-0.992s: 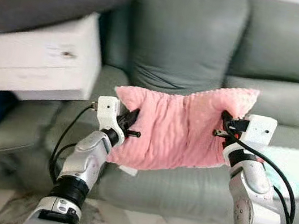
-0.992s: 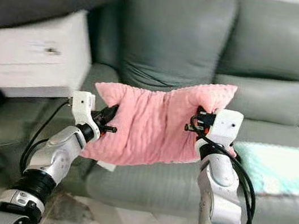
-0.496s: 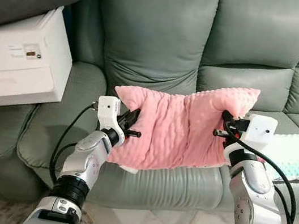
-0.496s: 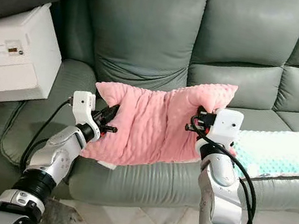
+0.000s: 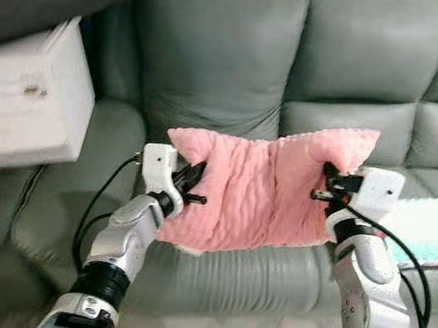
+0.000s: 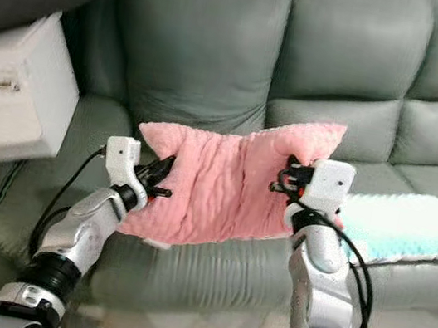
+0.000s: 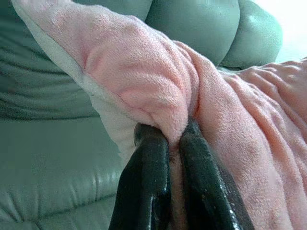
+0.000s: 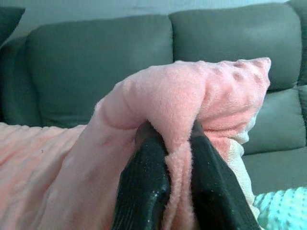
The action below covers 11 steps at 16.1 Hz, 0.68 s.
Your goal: Move the pillow to the sofa
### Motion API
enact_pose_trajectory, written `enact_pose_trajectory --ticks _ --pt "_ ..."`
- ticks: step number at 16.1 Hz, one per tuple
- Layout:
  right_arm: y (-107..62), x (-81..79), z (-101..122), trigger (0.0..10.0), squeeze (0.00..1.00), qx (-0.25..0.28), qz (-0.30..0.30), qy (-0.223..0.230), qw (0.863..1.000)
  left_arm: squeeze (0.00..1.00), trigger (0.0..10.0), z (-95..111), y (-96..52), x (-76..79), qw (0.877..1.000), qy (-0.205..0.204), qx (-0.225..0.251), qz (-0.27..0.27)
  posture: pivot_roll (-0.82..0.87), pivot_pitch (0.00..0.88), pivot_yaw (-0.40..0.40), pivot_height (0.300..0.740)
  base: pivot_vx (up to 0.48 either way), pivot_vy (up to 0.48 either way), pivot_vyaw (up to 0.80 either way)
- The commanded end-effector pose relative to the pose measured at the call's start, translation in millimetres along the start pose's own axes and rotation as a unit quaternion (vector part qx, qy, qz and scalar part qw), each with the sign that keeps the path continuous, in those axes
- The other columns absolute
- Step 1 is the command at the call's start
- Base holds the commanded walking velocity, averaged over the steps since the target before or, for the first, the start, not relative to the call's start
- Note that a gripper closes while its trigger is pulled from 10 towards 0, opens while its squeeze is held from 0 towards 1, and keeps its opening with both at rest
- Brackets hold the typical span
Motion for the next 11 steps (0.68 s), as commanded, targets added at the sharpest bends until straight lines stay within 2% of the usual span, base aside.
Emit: enact_pose_trajectory --ticks 1,4,11 --pt "2.8 -2.9 9.5 10.0 0.0 0.016 0.009 -0.002 1.0 0.0 10.0 5.4 4.0 12.6 1.0 0.009 0.008 -0.028 -0.28 0.0 0.051 0.74 0.296 0.0 -0.76" --pt "3.3 -3.2 10.1 10.0 0.0 0.017 0.011 -0.002 1.0 0.0 10.0 4.8 3.8 13.0 1.0 0.007 0.009 -0.028 -0.28 0.0 0.05 0.74 0.301 0.0 -0.74" --pt "3.1 -4.9 10.8 10.0 0.0 0.02 0.017 -0.003 1.0 0.0 10.0 5.7 3.2 10.4 1.0 0.008 0.011 -0.019 -0.28 0.0 0.048 0.74 0.035 0.0 0.0"
Point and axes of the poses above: a point about 5 cm out from each wrist's last joint towards the gripper, its own y axis pointing out of the wrist towards the gripper, its own z axis along the axis of the wrist's last joint, x = y × z, the point moved 2 cm from there along y, pointing out of the wrist towards the gripper, and after that the axes turned 5 degrees about -y, right-handed, at the moved point
